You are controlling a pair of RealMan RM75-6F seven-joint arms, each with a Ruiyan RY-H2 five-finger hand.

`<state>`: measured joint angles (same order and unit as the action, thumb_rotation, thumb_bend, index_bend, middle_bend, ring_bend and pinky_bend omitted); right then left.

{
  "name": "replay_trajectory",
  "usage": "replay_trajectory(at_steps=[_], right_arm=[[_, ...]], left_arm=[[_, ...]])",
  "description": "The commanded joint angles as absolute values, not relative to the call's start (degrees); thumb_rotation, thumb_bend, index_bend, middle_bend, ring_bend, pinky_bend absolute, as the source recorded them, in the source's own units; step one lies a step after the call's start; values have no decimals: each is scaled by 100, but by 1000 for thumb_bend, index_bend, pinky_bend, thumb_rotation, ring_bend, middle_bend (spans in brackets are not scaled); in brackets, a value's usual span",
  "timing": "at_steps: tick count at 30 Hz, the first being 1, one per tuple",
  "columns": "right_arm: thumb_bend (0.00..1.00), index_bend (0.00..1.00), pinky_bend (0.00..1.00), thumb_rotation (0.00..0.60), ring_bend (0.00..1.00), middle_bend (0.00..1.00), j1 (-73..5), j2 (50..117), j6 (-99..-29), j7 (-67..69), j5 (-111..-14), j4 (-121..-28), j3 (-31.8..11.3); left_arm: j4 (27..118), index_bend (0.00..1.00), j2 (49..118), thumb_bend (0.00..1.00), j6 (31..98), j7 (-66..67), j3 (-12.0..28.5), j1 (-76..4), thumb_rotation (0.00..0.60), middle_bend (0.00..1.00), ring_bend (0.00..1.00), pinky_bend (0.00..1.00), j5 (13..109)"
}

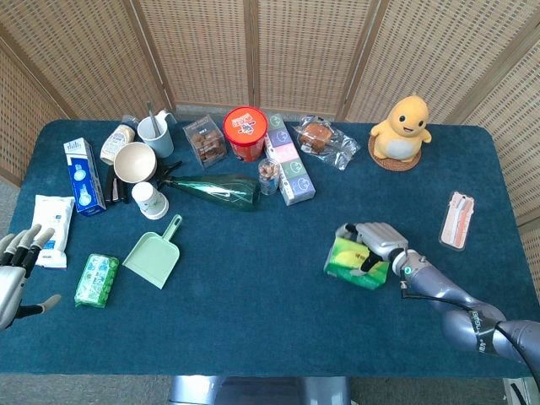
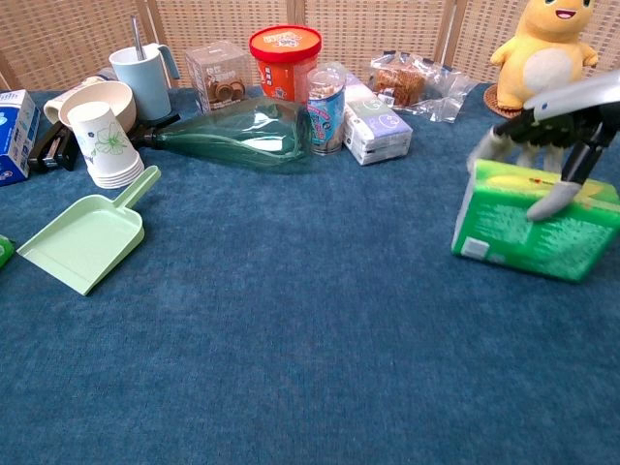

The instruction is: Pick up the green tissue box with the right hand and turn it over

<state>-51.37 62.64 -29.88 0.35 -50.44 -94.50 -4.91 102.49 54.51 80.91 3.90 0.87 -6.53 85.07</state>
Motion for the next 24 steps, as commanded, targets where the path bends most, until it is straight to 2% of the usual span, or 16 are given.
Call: replay_trajectory(at_steps=[1,8,14,19,20,24], right_arm=[[17,35,270,600,22,0,-5183,6409,-3716,-488,-4818,-9368,-370],[2,37,263,600,7,0,-5185,6620,-4342,-1060,-4539,-9239,-354],[0,38,263,600,0,0,-5036,6842,-4929,-1203,-4749,-9094,-464],[0,38,219,600,0,0,-4740,7017,-5668,-1067,-5505,-9010,-560],[0,36,203,600,0,0,-4628,7088,-6028,-992,-5834,-8957,-595],[0,32,179,600,0,0,-4227,7261,-6638,-443,-6715,-8726,-477]], left_arm=[[10244,0,5453,55,8093,391,87,-655,600,0,0,6,8511],[10248,0,5460,56,8110,406,84,-648,600,0,0,6,8521],[10249,0,5463,55,8118,416,82,-645,600,0,0,6,8527],[10248,0,5467,56,8126,423,92,-646,600,0,0,7,8515],[10250,0,5469,57,8121,427,83,-648,600,0,0,7,8536],[10253,0,5465,56,8152,417,77,-637,600,0,0,7,8569]])
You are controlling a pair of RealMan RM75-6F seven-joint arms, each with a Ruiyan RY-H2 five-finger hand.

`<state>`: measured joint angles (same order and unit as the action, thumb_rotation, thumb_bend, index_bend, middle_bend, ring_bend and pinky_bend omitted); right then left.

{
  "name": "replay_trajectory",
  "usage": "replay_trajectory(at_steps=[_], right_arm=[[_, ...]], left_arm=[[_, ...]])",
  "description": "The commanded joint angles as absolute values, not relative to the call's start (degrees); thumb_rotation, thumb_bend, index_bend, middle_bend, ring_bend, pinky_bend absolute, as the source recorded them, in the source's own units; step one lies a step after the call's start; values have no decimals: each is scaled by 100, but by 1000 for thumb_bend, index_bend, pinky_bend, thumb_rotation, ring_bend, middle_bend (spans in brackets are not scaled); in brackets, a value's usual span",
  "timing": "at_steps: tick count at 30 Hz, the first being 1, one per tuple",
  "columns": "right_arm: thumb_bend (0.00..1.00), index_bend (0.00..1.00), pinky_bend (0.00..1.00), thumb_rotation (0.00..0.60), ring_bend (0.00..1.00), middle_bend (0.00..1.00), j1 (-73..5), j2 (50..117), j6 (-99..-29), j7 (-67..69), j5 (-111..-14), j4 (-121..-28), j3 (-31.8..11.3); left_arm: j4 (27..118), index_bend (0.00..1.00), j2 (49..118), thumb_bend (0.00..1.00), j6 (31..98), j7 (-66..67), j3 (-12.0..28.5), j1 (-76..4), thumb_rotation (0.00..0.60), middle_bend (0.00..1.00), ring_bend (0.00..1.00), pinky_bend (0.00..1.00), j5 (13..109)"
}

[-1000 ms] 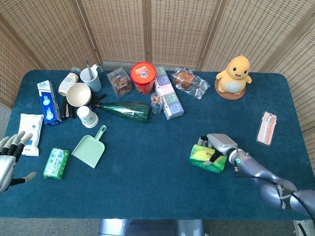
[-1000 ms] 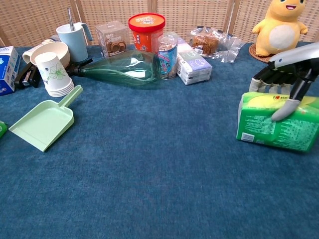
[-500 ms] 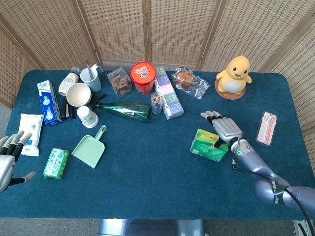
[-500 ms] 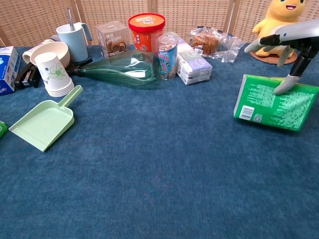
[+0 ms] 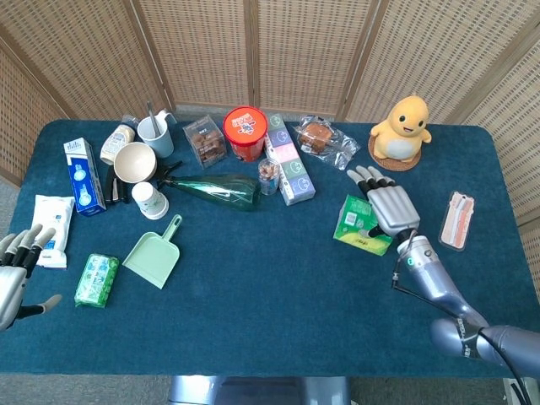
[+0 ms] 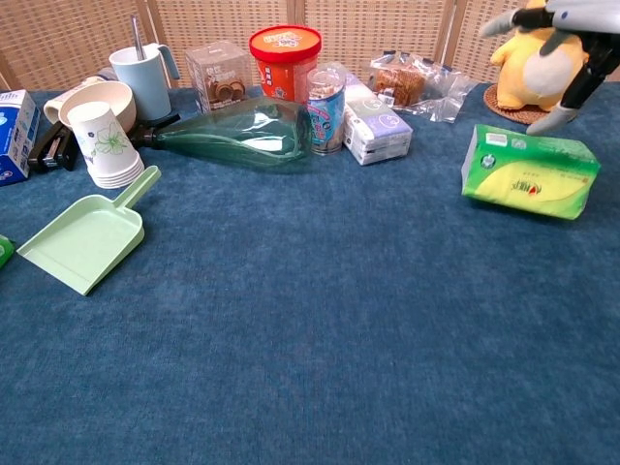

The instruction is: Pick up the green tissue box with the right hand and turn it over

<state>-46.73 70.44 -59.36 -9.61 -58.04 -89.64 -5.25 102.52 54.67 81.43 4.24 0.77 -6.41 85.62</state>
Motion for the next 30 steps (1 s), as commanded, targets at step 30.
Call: replay_trajectory(at_steps=[30], right_arm=[[0,32,144,600,0,0,-1606,7187,-8848,-921,-7663,-9074,199]], left_arm=[[10231,0,5543,55,8297,604,-21,-601,600,0,0,5,8905]])
